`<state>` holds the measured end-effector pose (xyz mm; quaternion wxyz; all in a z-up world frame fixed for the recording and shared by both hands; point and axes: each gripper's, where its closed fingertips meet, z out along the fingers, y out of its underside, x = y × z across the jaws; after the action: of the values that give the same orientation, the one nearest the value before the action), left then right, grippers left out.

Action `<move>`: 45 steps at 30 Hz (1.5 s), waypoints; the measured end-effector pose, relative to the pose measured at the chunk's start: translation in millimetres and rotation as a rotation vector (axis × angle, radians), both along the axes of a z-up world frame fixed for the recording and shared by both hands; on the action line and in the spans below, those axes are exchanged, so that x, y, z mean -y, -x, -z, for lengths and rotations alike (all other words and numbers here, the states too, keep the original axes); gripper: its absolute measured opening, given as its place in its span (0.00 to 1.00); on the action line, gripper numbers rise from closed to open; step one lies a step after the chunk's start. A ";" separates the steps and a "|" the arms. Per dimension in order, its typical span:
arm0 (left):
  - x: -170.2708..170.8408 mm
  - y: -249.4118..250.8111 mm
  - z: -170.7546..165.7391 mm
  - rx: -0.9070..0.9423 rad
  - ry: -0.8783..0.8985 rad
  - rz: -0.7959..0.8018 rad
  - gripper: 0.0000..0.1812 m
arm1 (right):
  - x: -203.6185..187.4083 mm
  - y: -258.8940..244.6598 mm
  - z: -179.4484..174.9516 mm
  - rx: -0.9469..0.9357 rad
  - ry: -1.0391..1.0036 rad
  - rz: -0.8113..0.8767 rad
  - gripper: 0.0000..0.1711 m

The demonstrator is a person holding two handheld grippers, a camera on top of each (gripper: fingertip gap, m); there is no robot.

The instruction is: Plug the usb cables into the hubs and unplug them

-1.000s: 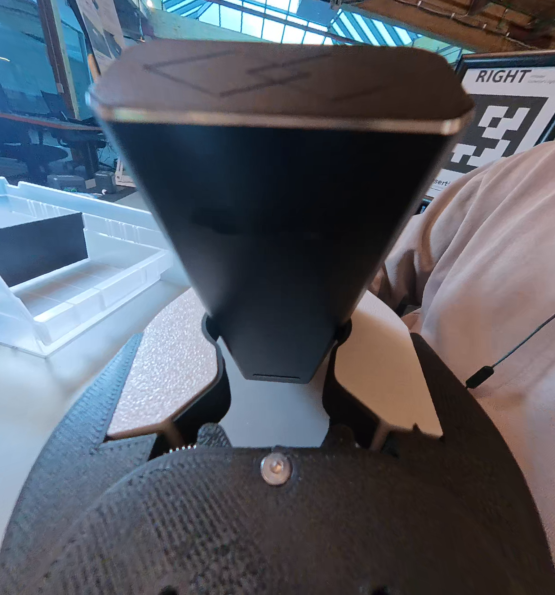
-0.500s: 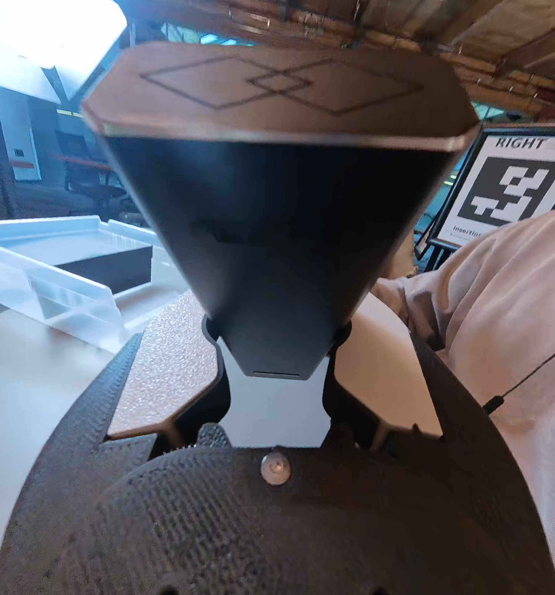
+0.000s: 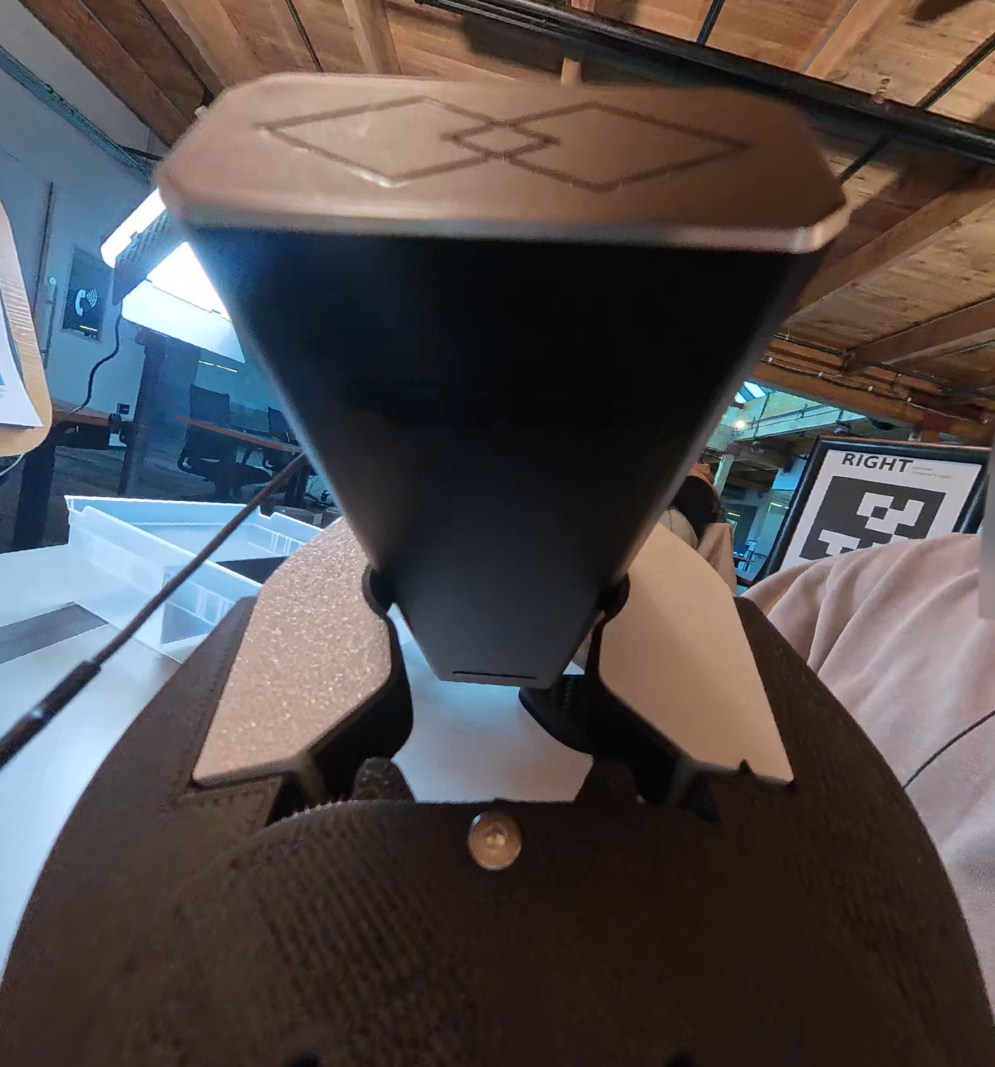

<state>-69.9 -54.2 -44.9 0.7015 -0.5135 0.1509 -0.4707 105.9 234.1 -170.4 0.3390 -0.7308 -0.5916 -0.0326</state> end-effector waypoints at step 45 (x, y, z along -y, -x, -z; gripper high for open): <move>-14.2 -85.5 100.4 -1.022 -0.023 -0.161 0.40 | 284.0 114.3 -30.5 -0.201 0.015 -1.115 0.09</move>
<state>15.6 -40.0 -145.3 0.5778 -0.6801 0.4394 -0.1025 -8.3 -49.9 -139.8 0.3544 -0.3095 -0.8531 0.2254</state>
